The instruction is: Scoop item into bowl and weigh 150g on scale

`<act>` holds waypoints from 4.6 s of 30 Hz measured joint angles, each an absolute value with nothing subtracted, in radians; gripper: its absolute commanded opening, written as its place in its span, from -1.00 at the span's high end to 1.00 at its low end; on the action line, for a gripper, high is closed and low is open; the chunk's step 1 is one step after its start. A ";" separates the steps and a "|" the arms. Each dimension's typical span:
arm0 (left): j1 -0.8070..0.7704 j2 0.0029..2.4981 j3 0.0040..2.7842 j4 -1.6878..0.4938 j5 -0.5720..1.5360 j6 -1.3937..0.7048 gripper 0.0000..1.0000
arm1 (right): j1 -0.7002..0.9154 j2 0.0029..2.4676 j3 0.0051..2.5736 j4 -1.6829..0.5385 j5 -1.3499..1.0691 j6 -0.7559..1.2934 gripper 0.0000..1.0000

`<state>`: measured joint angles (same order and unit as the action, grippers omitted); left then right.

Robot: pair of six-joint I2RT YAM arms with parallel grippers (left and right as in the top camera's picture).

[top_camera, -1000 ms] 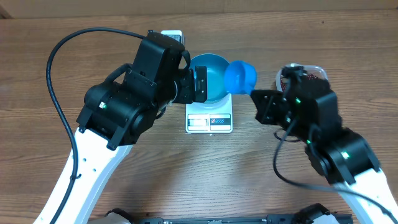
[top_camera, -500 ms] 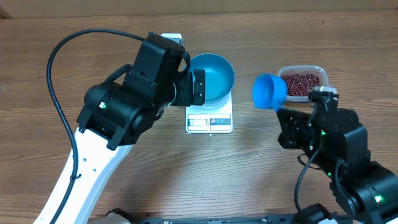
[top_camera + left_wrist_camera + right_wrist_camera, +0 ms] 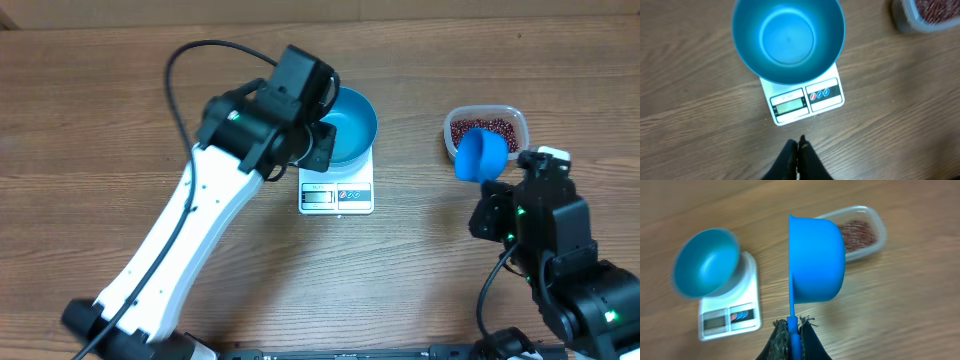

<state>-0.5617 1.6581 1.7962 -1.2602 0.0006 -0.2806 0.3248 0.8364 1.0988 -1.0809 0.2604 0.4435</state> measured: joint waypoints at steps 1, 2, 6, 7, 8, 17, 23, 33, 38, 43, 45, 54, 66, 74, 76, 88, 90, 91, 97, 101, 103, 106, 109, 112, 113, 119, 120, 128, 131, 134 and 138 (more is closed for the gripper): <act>-0.565 1.671 1.796 -1.261 0.004 -0.280 0.91 | 0.296 0.842 1.099 -1.088 0.259 0.441 0.93; -0.576 1.694 1.795 -1.256 0.004 -0.274 0.91 | 0.243 0.857 1.099 -1.093 0.247 0.432 0.93; -0.604 1.714 1.729 -1.188 0.004 -0.262 0.91 | 0.075 0.931 1.100 -1.092 0.149 0.378 0.93; -0.609 1.714 1.702 -1.164 0.007 -0.262 0.91 | 0.038 0.949 1.100 -1.090 0.128 0.365 0.93; -0.609 1.715 1.661 -1.132 0.016 -0.261 0.91 | -0.018 0.974 1.100 -1.082 0.088 0.345 0.93; -0.675 1.721 1.426 -0.946 -0.014 -0.258 0.91 | -0.220 1.077 1.100 -1.026 -0.150 0.233 0.93; -0.772 1.721 1.359 -0.853 -0.165 -0.257 0.91 | -0.227 1.077 1.100 -1.017 -0.184 0.223 0.92; -0.751 1.721 1.247 -0.698 -0.226 -0.176 0.92 | -0.228 1.077 1.100 -1.010 -0.199 0.216 0.93; -0.751 1.721 1.185 -0.595 -0.199 -0.091 0.91 | -0.228 1.077 1.100 -1.009 -0.202 0.215 0.93; -0.751 1.721 1.156 -0.575 -0.194 -0.078 0.92 | -0.228 1.077 1.100 -1.003 -0.202 0.216 0.93; -0.751 1.721 1.156 -0.572 -0.194 -0.078 0.91 | -0.228 1.077 1.100 -0.999 -0.202 0.216 0.93; -0.750 1.734 1.156 -0.527 -0.138 -0.030 0.92 | -0.228 1.077 1.100 -0.995 -0.203 0.216 0.93; -0.743 1.820 1.156 -0.492 -0.135 -0.022 0.91 | -0.228 1.077 1.100 -0.994 -0.203 0.216 0.93; -0.731 1.820 1.155 -0.470 -0.135 -0.022 0.91 | -0.228 1.077 1.100 -0.994 -0.203 0.216 0.93; -0.726 1.821 1.155 -0.467 -0.135 -0.022 0.92 | -0.228 1.077 1.100 -0.995 -0.202 0.216 0.93; -0.725 1.863 1.155 -0.445 -0.123 -0.022 0.92 | -0.228 1.077 1.100 -0.994 -0.202 0.216 0.93; -0.725 1.871 1.154 -0.445 -0.123 -0.022 0.91 | -0.228 1.077 1.100 -0.995 -0.202 0.216 0.93; -0.725 1.872 1.153 -0.445 -0.122 -0.022 0.92 | -0.228 1.077 1.100 -0.995 -0.202 0.216 0.93; -0.725 1.872 1.153 -0.440 -0.119 -0.022 0.91 | -0.228 1.077 1.100 -0.995 -0.202 0.216 0.93; -0.725 1.872 1.153 -0.436 -0.119 -0.022 0.92 | -0.228 1.077 1.100 -0.994 -0.203 0.216 0.93; -0.725 1.873 1.153 -0.436 -0.119 -0.022 0.92 | -0.228 1.077 1.100 -0.995 -0.203 0.216 0.93; -0.725 1.874 1.153 -0.436 -0.119 -0.022 0.92 | -0.228 1.077 1.100 -0.995 -0.202 0.216 0.93; -0.724 1.876 1.153 -0.436 -0.119 -0.022 0.92 | -0.228 1.077 1.100 -0.994 -0.202 0.216 0.93; -0.723 1.876 1.153 -0.436 -0.116 -0.022 0.91 | -0.228 1.077 1.100 -0.995 -0.203 0.216 0.93; -0.722 1.876 1.153 -0.436 -0.116 -0.022 0.91 | -0.228 1.077 1.100 -0.995 -0.202 0.216 0.93; -0.718 1.877 1.152 -0.436 -0.116 -0.022 0.92 | -0.228 1.077 1.100 -0.995 -0.202 0.216 0.93; -0.718 1.877 1.153 -0.436 -0.116 -0.022 0.91 | -0.228 1.077 1.100 -0.995 -0.202 0.216 0.93; -0.718 1.886 1.153 -0.430 -0.116 -0.022 0.91 | -0.228 1.077 1.100 -0.995 -0.203 0.216 0.93; -0.718 1.886 1.153 -0.430 -0.116 -0.022 0.91 | -0.228 1.077 1.100 -0.995 -0.203 0.216 0.93; -0.718 1.886 1.153 -0.430 -0.116 -0.022 0.92 | -0.228 1.077 1.100 -0.995 -0.203 0.216 0.93; -0.718 1.886 1.153 -0.430 -0.116 -0.022 0.91 | -0.228 1.077 1.100 -0.996 -0.203 0.215 0.93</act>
